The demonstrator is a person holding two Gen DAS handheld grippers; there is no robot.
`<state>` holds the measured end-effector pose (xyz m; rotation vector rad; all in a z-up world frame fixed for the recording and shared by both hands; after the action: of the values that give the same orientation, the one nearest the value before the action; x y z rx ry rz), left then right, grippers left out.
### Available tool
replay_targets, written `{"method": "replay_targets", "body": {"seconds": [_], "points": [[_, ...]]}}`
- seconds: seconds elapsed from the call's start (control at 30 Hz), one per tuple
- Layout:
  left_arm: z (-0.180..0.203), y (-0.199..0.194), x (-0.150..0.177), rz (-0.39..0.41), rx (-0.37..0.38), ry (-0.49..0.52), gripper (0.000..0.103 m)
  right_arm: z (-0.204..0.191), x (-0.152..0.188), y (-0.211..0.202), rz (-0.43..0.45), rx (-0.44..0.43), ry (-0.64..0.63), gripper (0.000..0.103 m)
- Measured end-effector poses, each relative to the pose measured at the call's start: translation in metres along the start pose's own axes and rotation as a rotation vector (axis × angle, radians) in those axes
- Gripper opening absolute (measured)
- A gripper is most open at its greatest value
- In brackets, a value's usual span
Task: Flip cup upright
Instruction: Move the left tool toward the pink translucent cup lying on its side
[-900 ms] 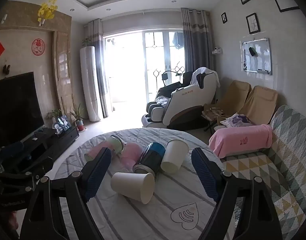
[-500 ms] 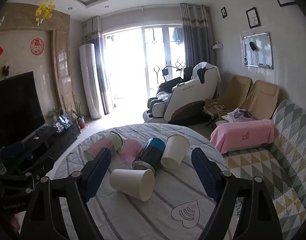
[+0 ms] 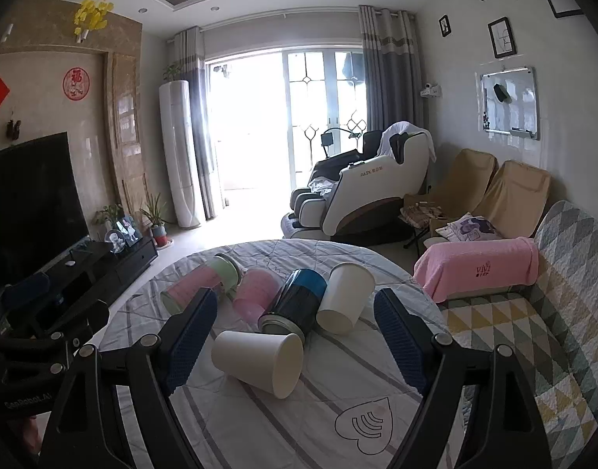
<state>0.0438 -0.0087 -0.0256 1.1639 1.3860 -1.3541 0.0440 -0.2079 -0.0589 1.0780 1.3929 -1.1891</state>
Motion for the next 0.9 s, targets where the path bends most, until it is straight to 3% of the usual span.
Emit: {"method": "replay_targets", "body": {"seconds": [0.37,0.6,0.9], "points": [[0.007,0.011,0.013,0.028,-0.009,0.017,0.103,0.009,0.009,0.009,-0.019,0.003,0.035,0.084],[0.004,0.024,0.024,0.002,0.002,0.029,0.103,0.007,0.026,0.019,-0.108,-0.014,0.16,0.084],[-0.005,0.038,0.033,-0.022,0.019,0.05,0.103,-0.002,0.05,0.04,-0.222,0.027,0.279,0.084]]}}
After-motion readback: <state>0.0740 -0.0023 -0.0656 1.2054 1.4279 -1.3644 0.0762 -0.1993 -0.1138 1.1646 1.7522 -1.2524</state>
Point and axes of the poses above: each gripper's, at about its wrist camera, not at the fingertips, and y roughly the way its jaws point, z to its right, x to its underside, the point moved 3 cm from there along y, roughly the way its jaws point, and after that the axes turned 14 degrees about z, right-handed, at the moved point
